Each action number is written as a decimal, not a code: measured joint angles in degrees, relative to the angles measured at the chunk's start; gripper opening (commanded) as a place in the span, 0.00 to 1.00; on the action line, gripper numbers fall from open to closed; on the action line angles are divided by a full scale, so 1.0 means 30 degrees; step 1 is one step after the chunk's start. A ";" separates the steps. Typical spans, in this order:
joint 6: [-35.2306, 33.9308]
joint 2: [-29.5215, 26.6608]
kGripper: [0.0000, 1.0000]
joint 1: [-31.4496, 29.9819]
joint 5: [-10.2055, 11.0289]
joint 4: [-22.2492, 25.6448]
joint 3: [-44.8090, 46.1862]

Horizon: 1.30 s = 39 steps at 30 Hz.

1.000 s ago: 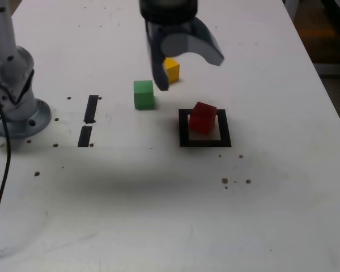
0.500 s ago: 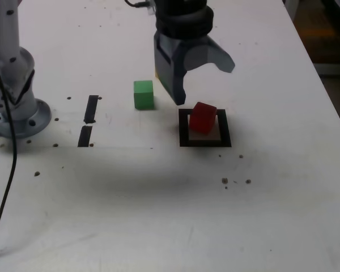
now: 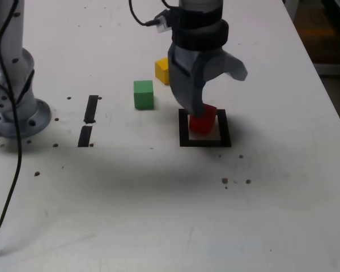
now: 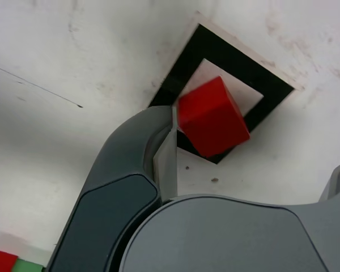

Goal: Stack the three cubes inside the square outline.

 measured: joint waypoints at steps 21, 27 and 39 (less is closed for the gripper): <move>0.1264 0.1346 0.95 0.1553 -0.1659 0.0457 0.0374; 0.1968 0.1624 0.91 0.2191 -0.1901 0.0196 0.0692; 0.2640 0.2000 0.78 0.2454 -0.2616 -0.0649 0.0795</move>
